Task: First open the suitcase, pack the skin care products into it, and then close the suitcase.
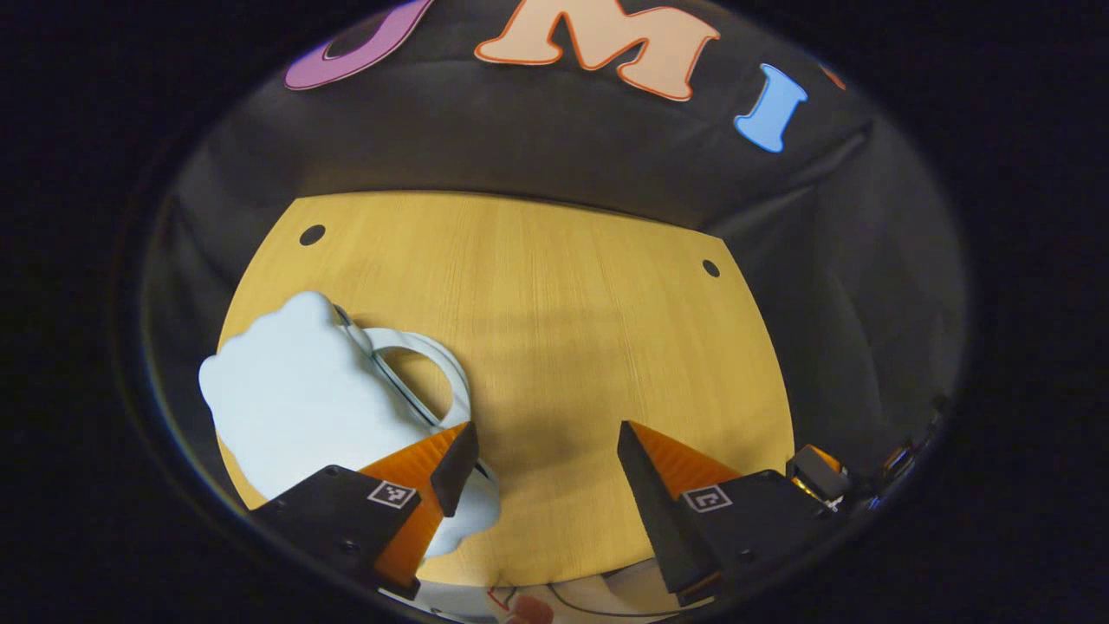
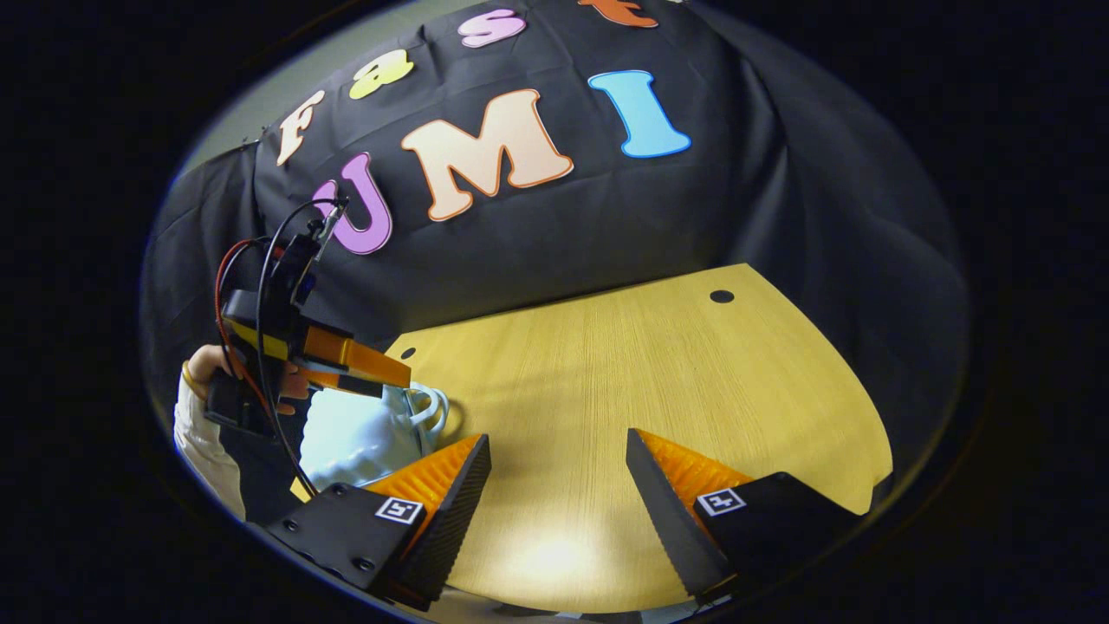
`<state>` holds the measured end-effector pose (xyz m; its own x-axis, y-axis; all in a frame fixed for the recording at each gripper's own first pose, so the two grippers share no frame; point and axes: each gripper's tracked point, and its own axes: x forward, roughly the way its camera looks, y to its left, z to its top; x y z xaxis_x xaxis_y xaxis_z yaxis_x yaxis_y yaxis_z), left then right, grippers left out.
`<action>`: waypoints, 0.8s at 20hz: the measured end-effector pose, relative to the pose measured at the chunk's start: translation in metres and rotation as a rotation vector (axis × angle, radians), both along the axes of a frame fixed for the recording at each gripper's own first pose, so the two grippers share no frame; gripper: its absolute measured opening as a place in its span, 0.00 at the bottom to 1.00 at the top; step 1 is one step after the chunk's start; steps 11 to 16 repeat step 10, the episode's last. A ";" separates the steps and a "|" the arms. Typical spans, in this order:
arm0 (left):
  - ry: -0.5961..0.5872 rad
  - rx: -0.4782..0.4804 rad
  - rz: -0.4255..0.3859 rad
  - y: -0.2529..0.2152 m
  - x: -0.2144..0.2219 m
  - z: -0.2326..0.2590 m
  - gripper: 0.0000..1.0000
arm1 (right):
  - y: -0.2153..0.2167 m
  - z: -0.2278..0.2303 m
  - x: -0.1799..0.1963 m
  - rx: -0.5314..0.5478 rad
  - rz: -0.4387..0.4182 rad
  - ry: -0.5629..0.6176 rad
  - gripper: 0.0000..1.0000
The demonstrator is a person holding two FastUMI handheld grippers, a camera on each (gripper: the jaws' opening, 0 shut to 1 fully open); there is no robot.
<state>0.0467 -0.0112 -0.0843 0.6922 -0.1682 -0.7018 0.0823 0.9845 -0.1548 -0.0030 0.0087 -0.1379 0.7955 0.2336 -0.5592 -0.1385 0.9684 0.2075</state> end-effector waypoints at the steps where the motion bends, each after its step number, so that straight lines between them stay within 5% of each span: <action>1: -0.007 0.003 0.001 -0.007 -0.009 0.000 0.95 | -0.002 0.004 -0.002 -0.001 0.012 -0.007 0.98; 9: -0.041 0.049 0.046 -0.039 -0.069 -0.013 0.95 | -0.017 0.020 -0.017 0.006 0.073 -0.045 0.98; 16: -0.044 0.056 0.055 -0.042 -0.073 -0.015 0.95 | -0.018 0.021 -0.019 0.007 0.078 -0.046 0.98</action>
